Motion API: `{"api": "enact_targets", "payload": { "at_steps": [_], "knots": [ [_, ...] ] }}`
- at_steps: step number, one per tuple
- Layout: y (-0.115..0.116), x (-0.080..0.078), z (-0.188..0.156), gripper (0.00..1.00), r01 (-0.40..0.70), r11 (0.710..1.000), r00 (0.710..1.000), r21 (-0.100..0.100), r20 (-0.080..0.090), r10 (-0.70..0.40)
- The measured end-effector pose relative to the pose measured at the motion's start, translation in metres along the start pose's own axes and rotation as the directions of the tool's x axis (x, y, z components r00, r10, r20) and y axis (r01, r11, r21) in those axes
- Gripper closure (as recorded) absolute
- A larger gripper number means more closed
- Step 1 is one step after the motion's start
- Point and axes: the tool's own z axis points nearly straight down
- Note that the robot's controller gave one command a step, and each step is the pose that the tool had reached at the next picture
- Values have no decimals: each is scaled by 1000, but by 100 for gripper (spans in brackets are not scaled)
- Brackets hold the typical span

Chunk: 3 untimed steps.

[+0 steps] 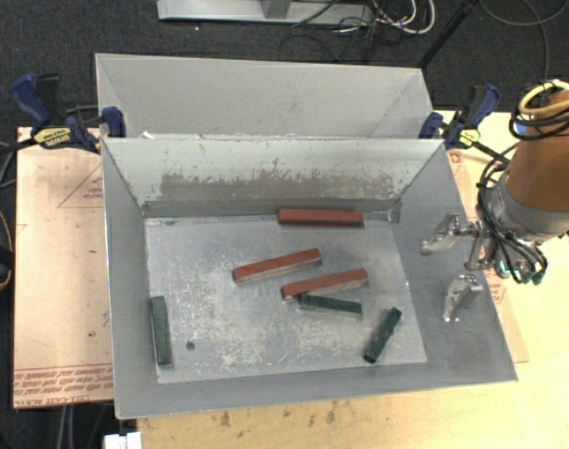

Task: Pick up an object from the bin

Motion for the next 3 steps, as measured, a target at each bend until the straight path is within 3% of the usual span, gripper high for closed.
{"api": "enact_targets", "payload": {
  "at_steps": [1, 2, 3],
  "knots": [
    [1, -2, -4, 0, 3, 1000, 1000, 2, 8, -3],
    [6, 0, 36, 0, 94, 996, 996, 3, 12, -94],
    [9, -2, 54, 0, 121, 993, 993, 4, 11, -121]
  ]
}}
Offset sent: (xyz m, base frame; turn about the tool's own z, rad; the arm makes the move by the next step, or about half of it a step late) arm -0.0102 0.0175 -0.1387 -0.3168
